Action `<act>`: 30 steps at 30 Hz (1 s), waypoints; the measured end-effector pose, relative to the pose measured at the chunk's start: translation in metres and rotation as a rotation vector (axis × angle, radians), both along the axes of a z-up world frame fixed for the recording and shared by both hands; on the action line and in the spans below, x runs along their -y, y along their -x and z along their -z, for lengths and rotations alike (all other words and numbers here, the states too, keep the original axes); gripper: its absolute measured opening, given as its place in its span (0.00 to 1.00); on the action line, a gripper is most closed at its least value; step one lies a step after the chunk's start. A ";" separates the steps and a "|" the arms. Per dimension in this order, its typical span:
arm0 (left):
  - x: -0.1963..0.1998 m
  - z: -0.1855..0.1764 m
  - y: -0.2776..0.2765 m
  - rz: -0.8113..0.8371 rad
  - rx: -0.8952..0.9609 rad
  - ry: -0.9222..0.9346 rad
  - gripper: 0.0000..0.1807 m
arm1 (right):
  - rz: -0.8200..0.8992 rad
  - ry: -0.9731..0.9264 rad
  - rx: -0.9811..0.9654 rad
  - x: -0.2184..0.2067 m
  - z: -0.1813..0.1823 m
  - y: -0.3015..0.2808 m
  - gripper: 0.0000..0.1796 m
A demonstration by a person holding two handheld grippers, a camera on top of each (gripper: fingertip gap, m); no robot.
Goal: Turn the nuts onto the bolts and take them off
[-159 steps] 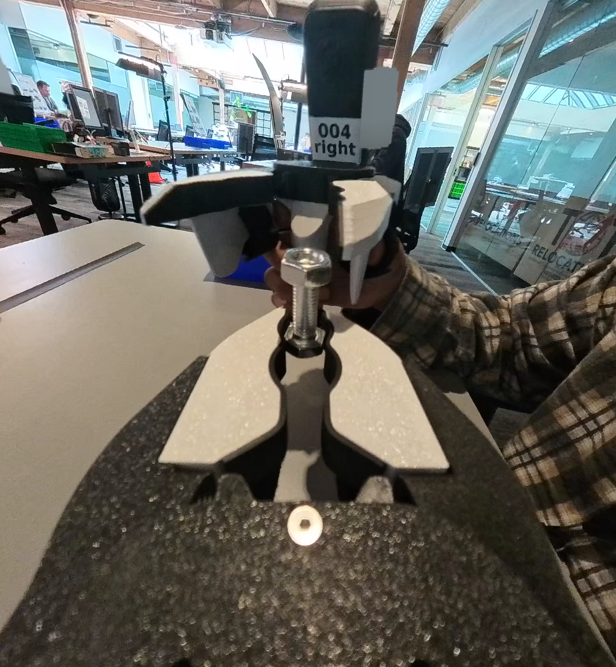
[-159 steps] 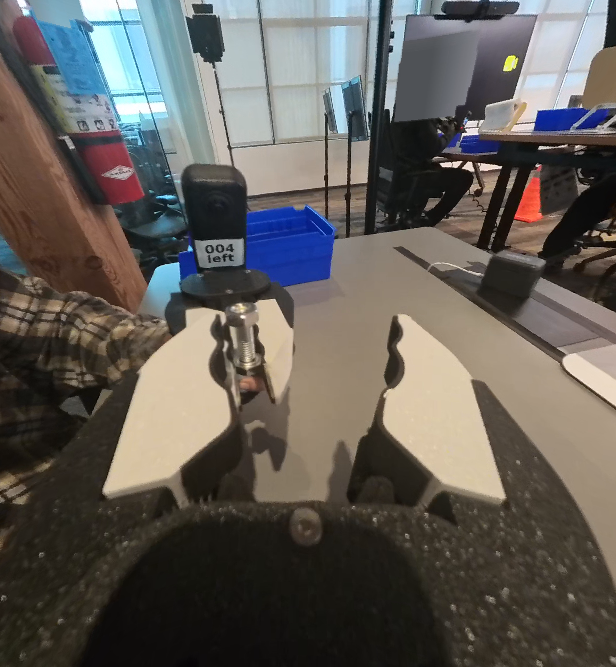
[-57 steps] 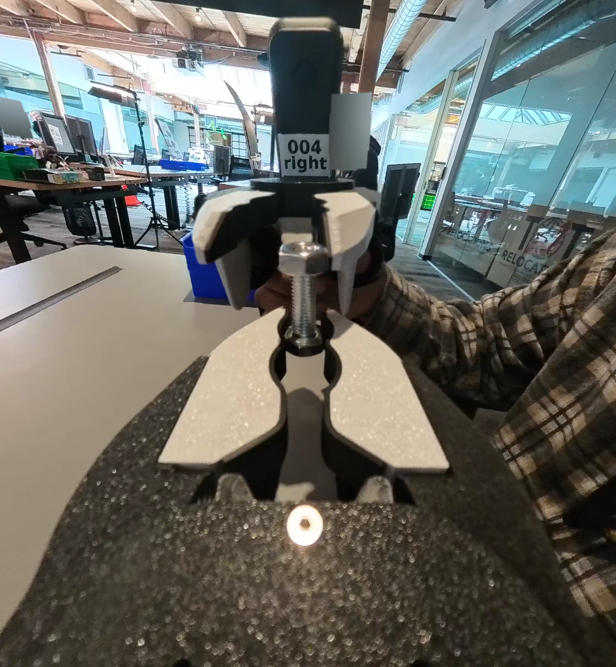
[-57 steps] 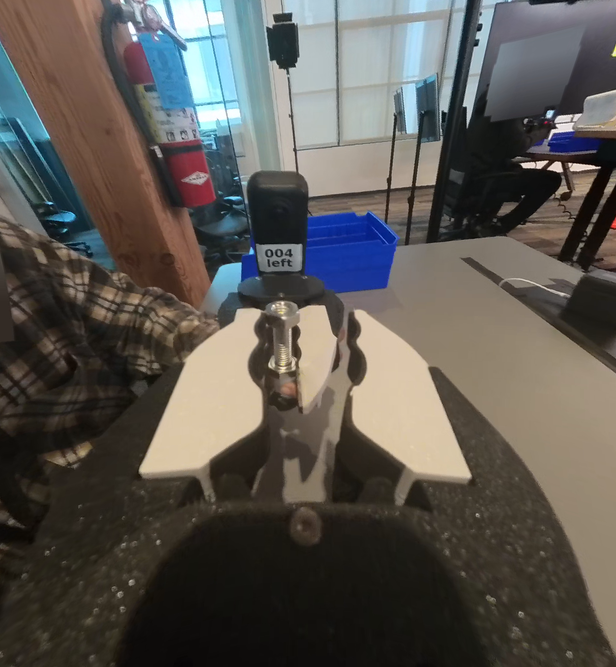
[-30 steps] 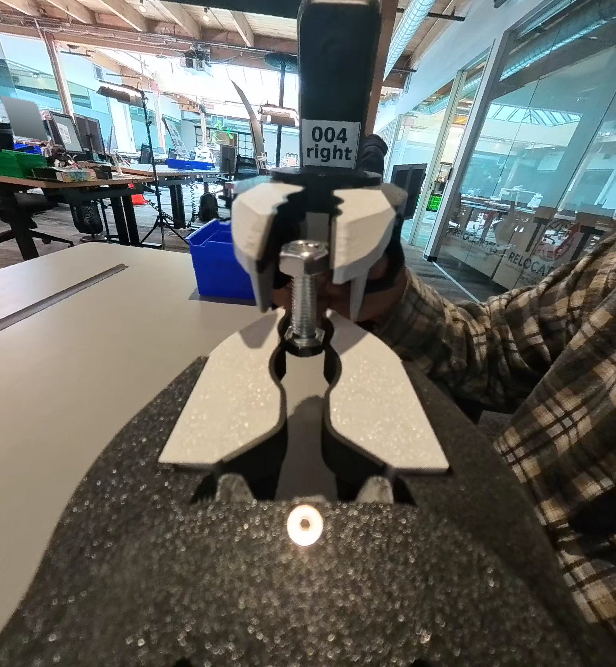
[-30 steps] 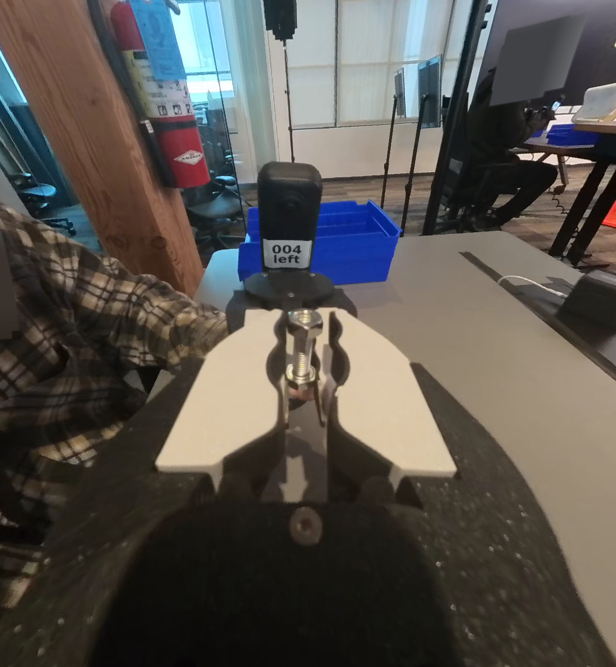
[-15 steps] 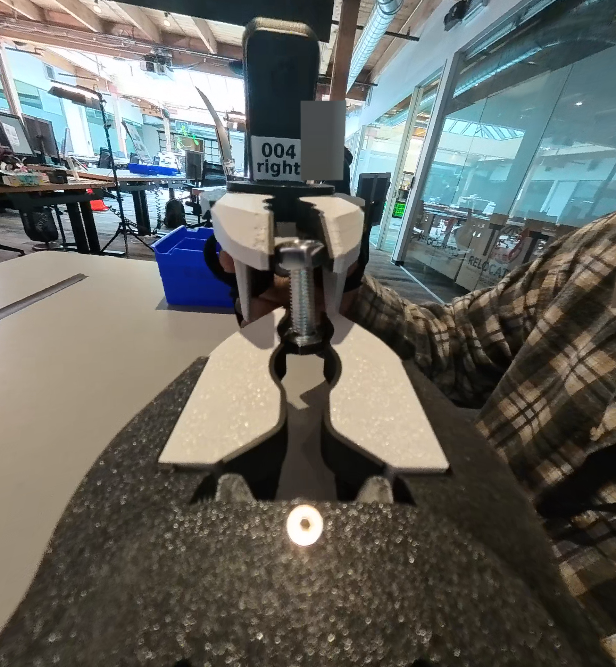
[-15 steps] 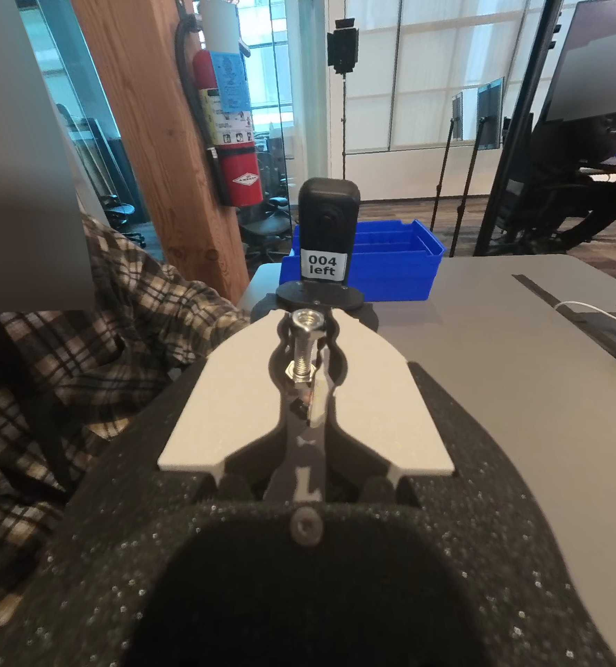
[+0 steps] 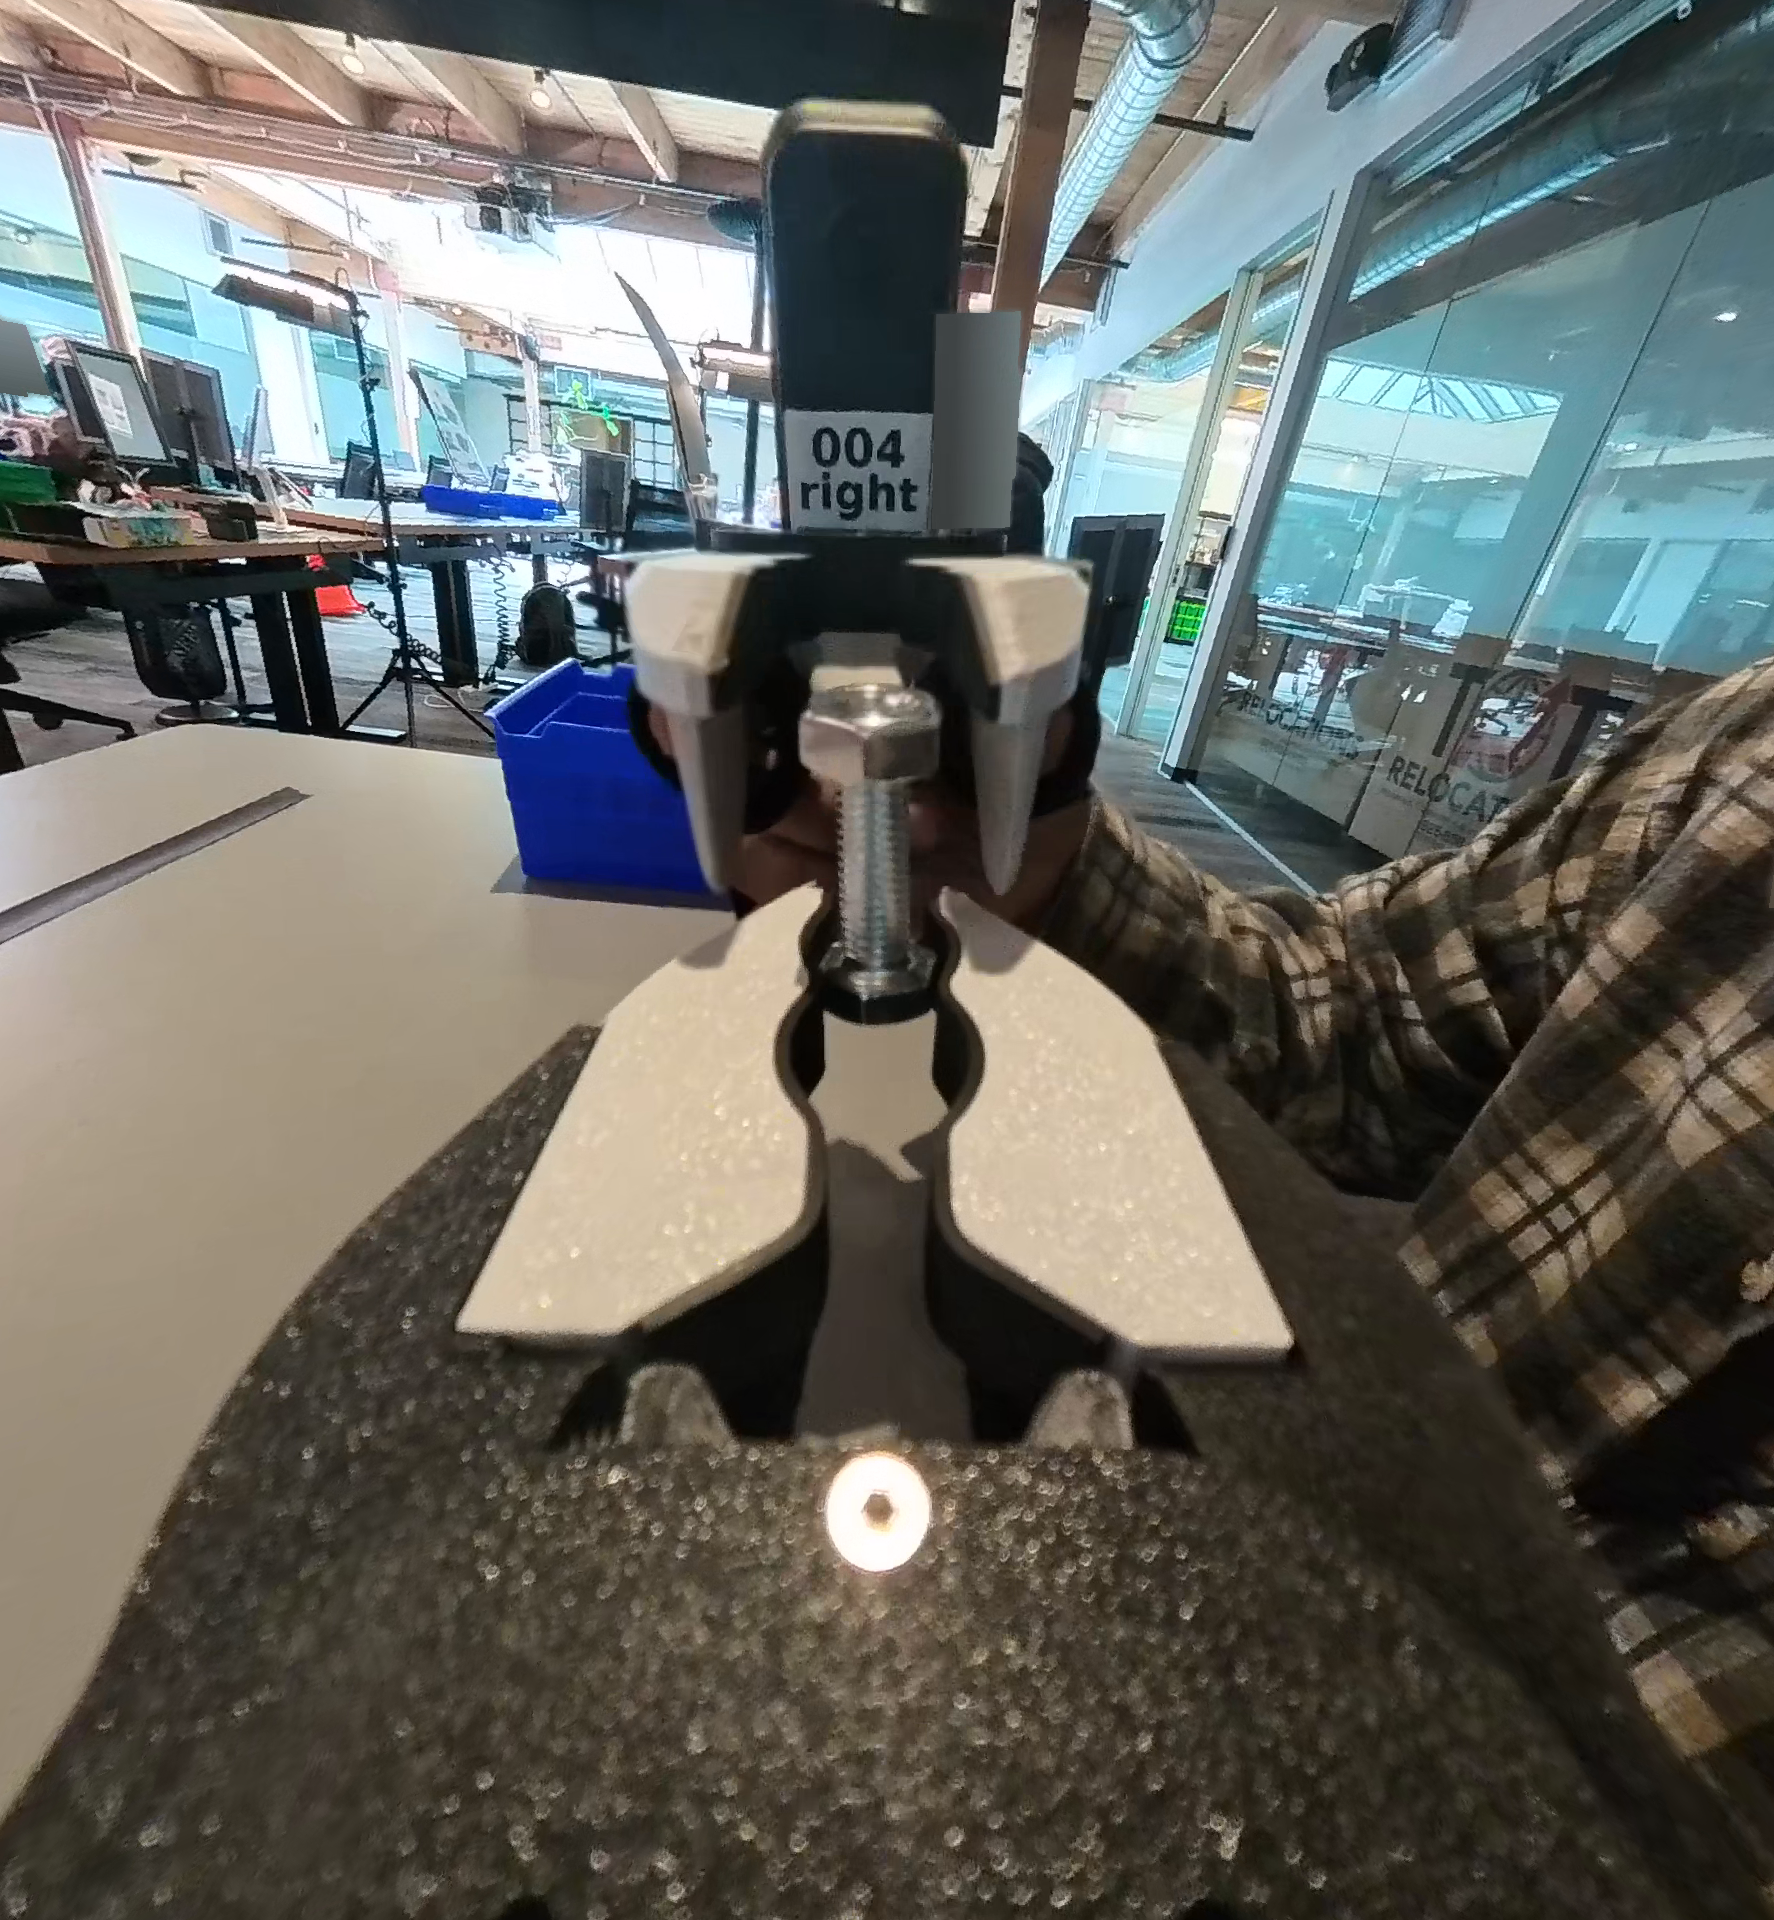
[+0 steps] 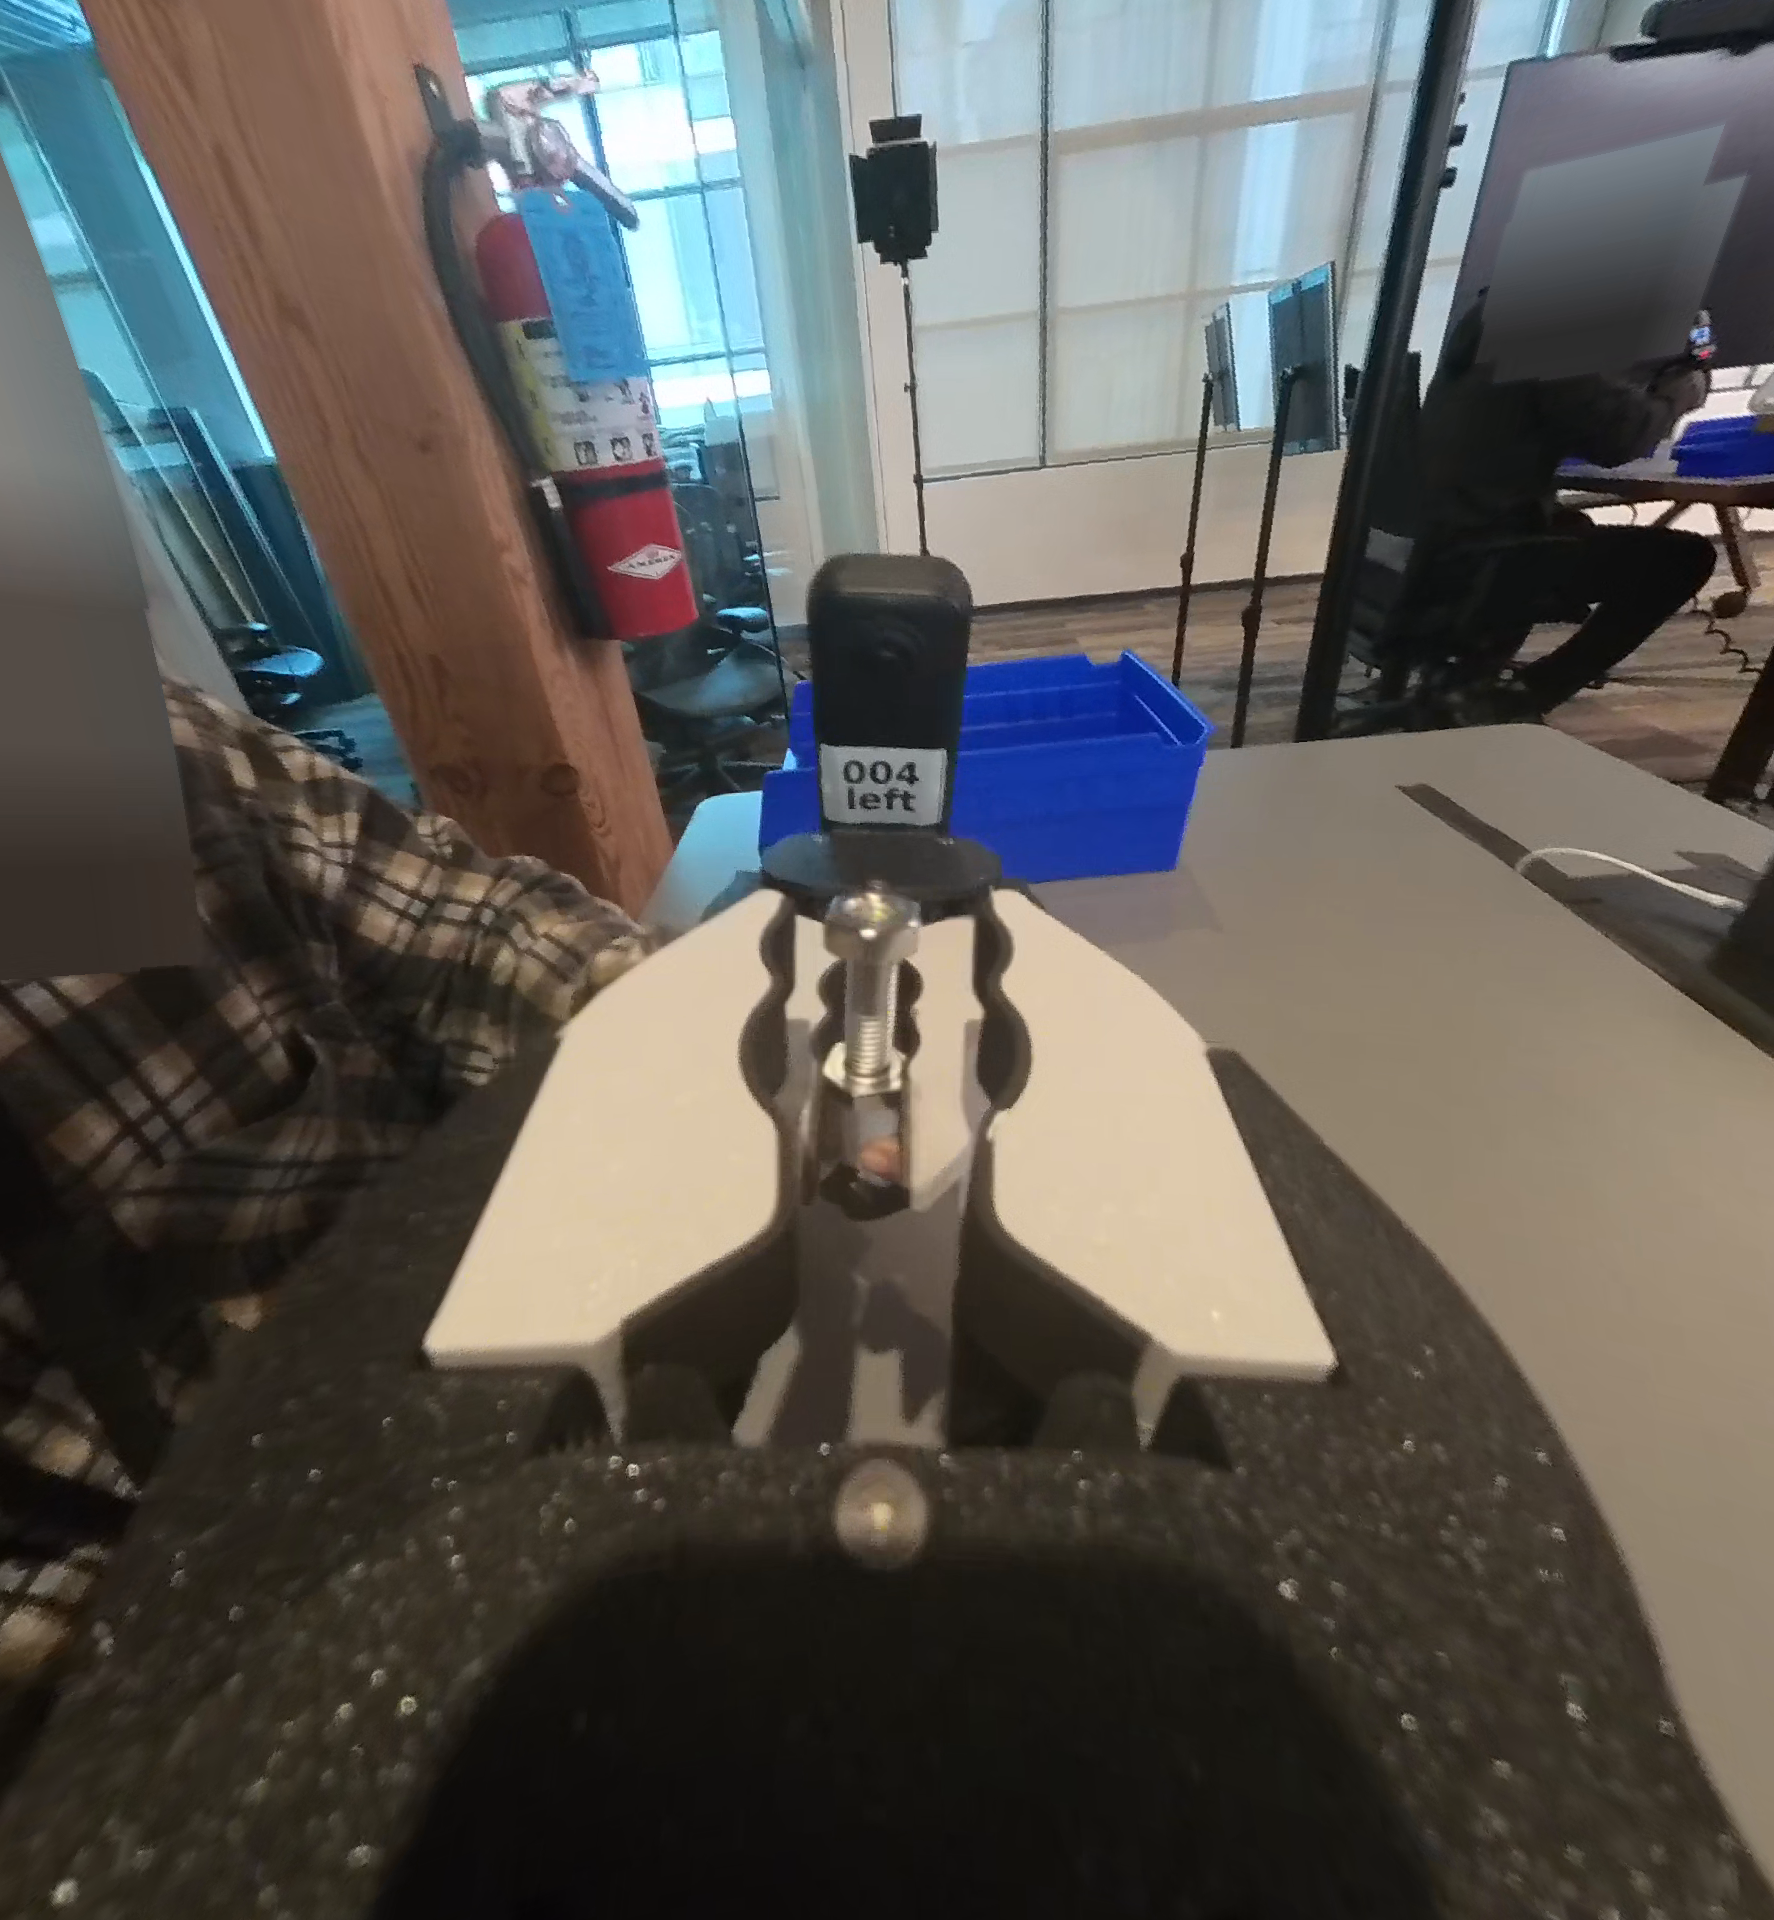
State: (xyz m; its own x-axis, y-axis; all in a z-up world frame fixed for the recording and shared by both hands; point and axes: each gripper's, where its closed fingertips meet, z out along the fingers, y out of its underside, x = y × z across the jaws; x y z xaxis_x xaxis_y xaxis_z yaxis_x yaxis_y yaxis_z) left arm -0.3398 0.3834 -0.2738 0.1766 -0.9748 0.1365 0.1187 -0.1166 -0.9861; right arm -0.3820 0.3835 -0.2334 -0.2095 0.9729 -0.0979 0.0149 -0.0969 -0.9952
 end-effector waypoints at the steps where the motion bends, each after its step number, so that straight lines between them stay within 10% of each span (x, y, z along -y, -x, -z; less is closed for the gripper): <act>1: 0.000 0.000 0.000 0.000 -0.004 -0.003 0.08 | 0.018 -0.007 0.016 -0.003 0.003 0.001 0.18; 30: -0.023 -0.001 0.029 -0.091 0.021 0.023 0.08 | 0.083 0.113 -0.086 -0.058 0.006 -0.056 0.20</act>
State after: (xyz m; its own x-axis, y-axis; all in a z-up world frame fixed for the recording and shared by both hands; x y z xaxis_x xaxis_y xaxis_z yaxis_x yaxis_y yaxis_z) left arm -0.3688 0.4060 -0.2724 0.2614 -0.9512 0.1638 0.1504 -0.1274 -0.9804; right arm -0.3264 0.4420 -0.2397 -0.1415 0.9710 -0.1928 -0.0826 -0.2057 -0.9751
